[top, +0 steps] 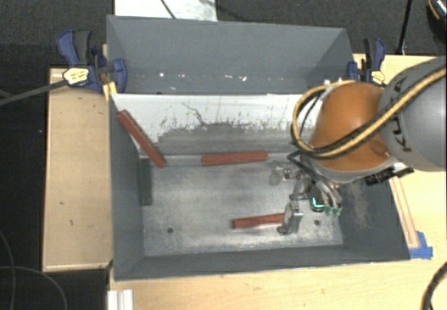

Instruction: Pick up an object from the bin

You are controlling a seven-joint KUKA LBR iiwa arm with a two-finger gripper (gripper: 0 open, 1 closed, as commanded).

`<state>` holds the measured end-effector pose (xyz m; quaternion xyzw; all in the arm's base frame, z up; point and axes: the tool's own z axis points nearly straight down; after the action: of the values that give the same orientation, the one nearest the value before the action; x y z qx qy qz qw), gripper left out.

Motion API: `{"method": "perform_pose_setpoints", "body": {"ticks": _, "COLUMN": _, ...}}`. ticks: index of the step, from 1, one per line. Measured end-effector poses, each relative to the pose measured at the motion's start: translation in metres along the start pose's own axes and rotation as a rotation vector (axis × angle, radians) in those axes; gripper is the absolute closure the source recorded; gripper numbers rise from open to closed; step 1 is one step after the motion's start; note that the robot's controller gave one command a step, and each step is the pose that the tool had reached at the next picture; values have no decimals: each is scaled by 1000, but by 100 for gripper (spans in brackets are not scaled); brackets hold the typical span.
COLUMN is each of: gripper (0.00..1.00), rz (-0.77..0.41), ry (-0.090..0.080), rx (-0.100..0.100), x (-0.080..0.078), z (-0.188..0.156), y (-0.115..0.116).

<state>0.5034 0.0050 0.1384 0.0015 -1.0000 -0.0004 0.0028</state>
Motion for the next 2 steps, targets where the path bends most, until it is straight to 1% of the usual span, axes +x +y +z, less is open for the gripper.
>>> {"method": "perform_pose_setpoints", "body": {"ticks": 1, "gripper": 0, "rz": -318, "ry": -11, "rx": 1, "x": 26, "z": 52, "y": 15}}
{"method": "perform_pose_setpoints", "body": {"ticks": 2, "gripper": 100, "rz": -316, "ry": -9, "rx": 1, "x": 26, "z": 52, "y": 15}}
